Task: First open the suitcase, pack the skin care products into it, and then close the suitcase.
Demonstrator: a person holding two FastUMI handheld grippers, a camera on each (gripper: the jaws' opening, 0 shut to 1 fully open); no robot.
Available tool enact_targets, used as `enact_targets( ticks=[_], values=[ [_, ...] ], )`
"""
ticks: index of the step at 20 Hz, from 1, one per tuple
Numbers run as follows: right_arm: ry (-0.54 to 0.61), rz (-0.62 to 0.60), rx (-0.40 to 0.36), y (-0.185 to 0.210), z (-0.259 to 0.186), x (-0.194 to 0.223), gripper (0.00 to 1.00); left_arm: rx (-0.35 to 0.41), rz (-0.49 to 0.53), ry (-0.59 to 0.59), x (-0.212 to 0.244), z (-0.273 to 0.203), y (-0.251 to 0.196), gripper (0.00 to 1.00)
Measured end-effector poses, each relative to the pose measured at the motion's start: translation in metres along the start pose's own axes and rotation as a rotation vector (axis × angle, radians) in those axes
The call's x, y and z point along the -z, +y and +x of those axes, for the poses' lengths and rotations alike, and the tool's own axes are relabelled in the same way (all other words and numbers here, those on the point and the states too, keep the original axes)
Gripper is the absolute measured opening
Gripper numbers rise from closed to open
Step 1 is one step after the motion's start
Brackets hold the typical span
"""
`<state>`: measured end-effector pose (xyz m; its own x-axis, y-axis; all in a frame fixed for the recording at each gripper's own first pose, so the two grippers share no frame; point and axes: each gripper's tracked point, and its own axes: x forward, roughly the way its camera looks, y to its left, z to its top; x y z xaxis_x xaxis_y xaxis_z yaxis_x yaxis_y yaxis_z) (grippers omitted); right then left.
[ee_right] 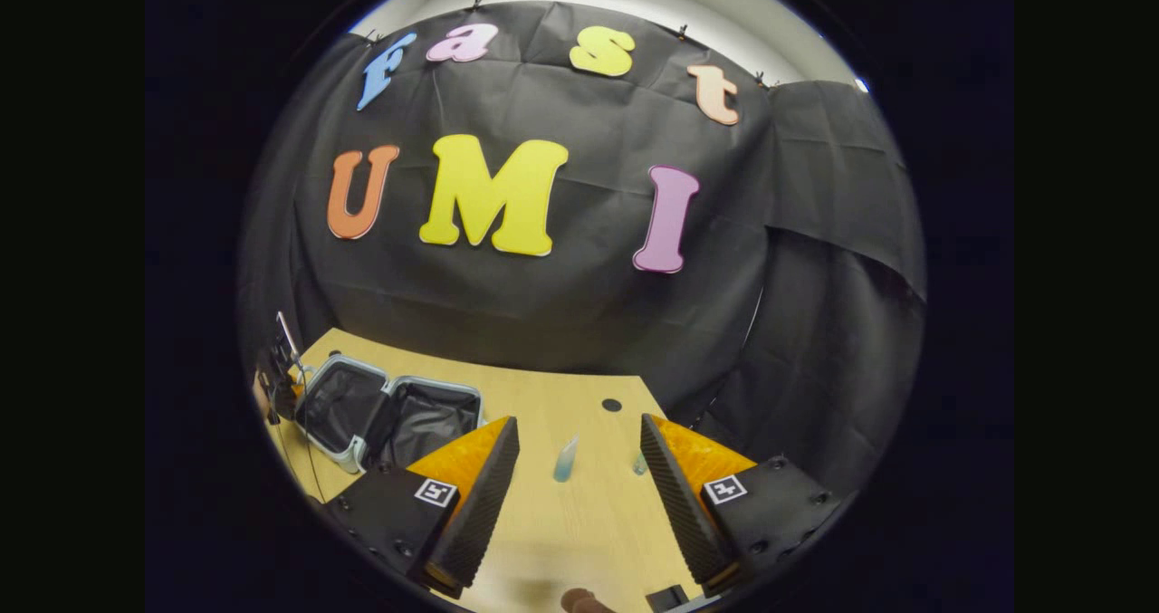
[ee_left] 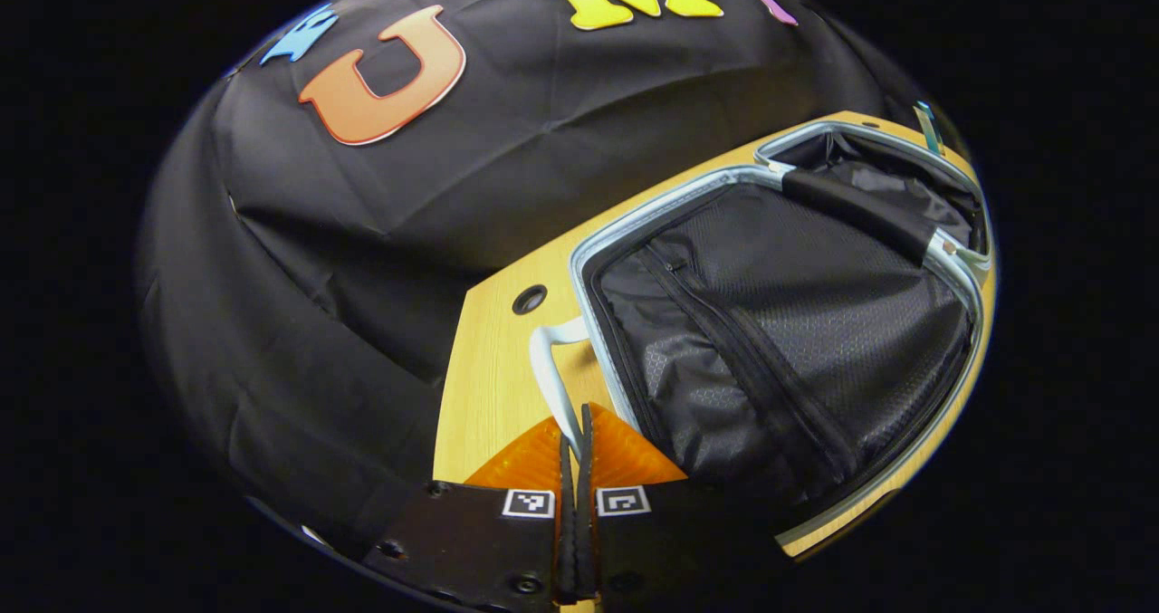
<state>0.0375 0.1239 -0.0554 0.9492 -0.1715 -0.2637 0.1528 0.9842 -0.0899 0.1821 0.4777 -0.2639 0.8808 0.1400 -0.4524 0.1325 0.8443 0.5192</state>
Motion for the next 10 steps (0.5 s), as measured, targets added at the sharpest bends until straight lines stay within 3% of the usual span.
enact_targets(
  ticks=[4,5,7,8,9,10],
  values=[
    [0.019,0.007,-0.011,0.005,0.003,-0.001,0.8,0.029,-0.142,-0.048,0.003,0.005,-0.002,0.01],
    [0.014,0.008,-0.014,0.006,0.002,-0.002,0.8,0.037,-0.169,-0.061,0.002,0.007,-0.002,0.13],
    [0.003,-0.006,-0.025,0.005,0.002,-0.002,0.8,-0.012,-0.181,-0.064,0.006,0.007,0.01,0.17],
    [-0.003,-0.014,-0.03,0.004,0.003,-0.003,0.8,-0.016,-0.179,-0.055,0.006,0.005,0.01,0.36],
    [-0.006,-0.018,-0.037,0.003,0.004,-0.002,0.8,-0.036,-0.16,-0.03,0.009,0.007,0.013,0.35],
    [-0.007,-0.018,-0.045,0.002,0.007,-0.001,0.8,-0.07,-0.138,-0.013,0.01,0.002,0.019,0.49]
  ],
)
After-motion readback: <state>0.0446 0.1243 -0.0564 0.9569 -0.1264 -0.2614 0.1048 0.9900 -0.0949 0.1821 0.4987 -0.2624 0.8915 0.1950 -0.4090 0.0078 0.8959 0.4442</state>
